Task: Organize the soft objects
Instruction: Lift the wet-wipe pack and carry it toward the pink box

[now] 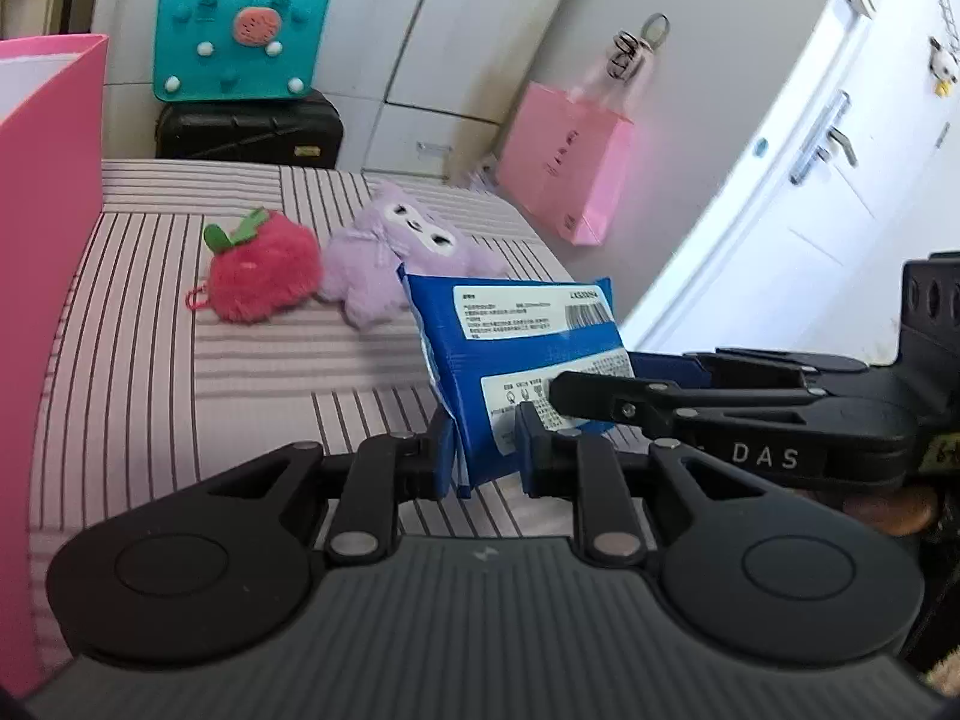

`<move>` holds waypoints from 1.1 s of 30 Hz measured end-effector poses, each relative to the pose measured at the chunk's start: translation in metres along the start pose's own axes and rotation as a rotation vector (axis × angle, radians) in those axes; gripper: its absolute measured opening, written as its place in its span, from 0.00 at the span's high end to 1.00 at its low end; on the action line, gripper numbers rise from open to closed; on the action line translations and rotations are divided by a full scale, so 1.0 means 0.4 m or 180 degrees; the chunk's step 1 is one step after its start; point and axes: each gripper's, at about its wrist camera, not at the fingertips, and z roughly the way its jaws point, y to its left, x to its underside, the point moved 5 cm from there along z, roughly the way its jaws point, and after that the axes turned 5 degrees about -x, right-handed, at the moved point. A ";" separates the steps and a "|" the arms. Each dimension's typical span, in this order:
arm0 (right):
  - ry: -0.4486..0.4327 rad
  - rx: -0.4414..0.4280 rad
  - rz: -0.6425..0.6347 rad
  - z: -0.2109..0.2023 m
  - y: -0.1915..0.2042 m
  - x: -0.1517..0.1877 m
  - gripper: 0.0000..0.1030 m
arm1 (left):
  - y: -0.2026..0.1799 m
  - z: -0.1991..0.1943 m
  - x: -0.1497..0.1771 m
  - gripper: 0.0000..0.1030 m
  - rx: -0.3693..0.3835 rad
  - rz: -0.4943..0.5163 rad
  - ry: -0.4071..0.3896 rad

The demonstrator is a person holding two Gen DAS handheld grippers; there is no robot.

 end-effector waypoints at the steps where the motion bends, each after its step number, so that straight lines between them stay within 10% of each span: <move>1: 0.0025 0.0002 0.0023 -0.009 0.008 0.004 0.50 | -0.003 -0.012 0.006 0.81 0.0024 -0.0003 0.0056; 20: 0.0379 -0.0376 -0.0150 -0.177 0.283 -0.037 0.47 | 0.034 -0.343 0.021 0.81 0.0289 0.0122 0.0327; 33: 0.0231 -0.0685 -0.0651 -0.188 0.498 -0.130 0.47 | 0.151 -0.522 -0.005 0.80 0.0180 0.0355 0.0082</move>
